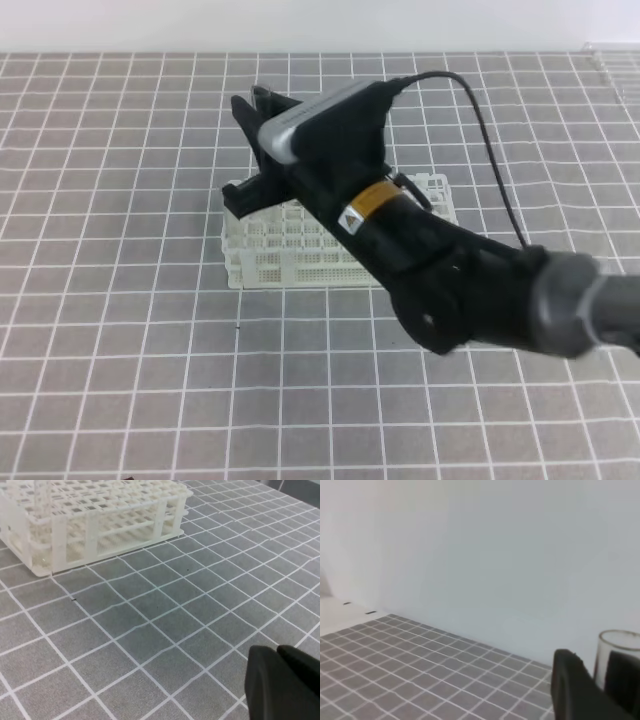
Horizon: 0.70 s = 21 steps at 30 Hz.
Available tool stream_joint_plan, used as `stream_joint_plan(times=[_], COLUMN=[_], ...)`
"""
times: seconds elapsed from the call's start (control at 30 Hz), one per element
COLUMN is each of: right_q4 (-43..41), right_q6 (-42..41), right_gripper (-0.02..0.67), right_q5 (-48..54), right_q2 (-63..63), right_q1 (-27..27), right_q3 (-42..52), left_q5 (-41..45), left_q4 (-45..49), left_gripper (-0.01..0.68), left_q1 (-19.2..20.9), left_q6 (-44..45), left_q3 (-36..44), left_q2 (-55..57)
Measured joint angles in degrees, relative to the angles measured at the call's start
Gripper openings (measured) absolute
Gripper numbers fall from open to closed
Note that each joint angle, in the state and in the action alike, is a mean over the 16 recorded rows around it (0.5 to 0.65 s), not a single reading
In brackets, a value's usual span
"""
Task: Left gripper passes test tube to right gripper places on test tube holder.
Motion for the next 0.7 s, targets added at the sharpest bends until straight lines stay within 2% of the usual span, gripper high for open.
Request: stream_joint_plan(times=[0.3,0.7], right_q4=[-0.5,-0.9], right_q6=[0.1,1.3], right_gripper=[0.009,0.009], right_q5=[1.2,1.9], right_q2=[7.6,10.1], right_q1=[-0.8,-1.1], right_q3=[-7.5,-9.2], left_q5=[0.1,0.1], left_q4=[0.0,0.0], left_gripper=[0.0,0.0], left_q1=[0.0,0.0], left_q6=[0.0,0.0], left_q3=[0.0,0.1], left_q2=[0.0,0.1])
